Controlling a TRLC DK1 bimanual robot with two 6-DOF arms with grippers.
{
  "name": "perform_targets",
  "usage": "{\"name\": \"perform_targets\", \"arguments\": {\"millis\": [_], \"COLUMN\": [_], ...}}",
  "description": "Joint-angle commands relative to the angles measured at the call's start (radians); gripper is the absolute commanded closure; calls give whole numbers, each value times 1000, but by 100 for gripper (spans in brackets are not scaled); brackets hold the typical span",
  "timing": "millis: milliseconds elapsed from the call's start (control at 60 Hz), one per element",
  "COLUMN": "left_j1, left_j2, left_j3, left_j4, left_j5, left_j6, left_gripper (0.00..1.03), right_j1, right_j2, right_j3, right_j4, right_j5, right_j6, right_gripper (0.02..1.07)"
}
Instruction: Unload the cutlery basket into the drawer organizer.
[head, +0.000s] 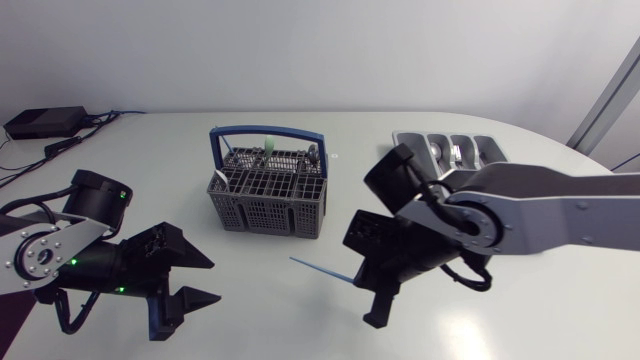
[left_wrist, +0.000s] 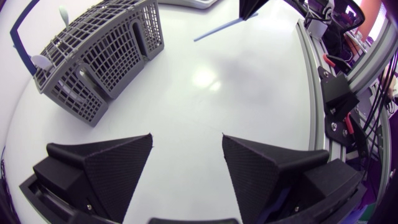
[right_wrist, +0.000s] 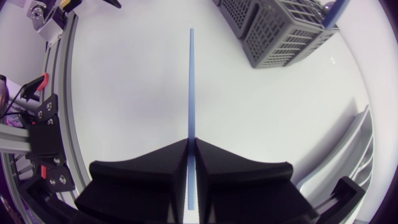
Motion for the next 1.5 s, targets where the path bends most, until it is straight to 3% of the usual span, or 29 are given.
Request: {"name": "perform_targets", "arguments": {"millis": [0, 350, 600, 817, 950, 1150, 1483], "left_j1": [18, 49, 73, 107, 116, 123, 130], "left_j2": [-23, -33, -34, -10, 15, 12, 24], "left_j3": [-22, 12, 47, 78, 98, 146, 198], "left_j4": [-9, -3, 45, 163, 188, 192, 200], "left_j5": [11, 13, 11, 11, 11, 10, 11], "left_j6": [25, -5, -92, -193, -178, -61, 184], "left_gripper": [12, 12, 12, 12, 12, 11, 11], "right_j1": [-43, -412, -633, -598, -540, -498, -504], "right_j2": [-107, -395, -300, -100, 24, 211, 423], "right_j3": [-52, -55, -49, -1, 49, 161, 286], "right_j4": [-38, -123, 47, 194, 255, 275, 318], "right_j5": [-6, -115, -129, 25, 132, 230, 294], "right_j6": [-10, 42, 226, 393, 482, 580, 640], "right_gripper": [101, 101, 101, 101, 101, 101, 101]}}
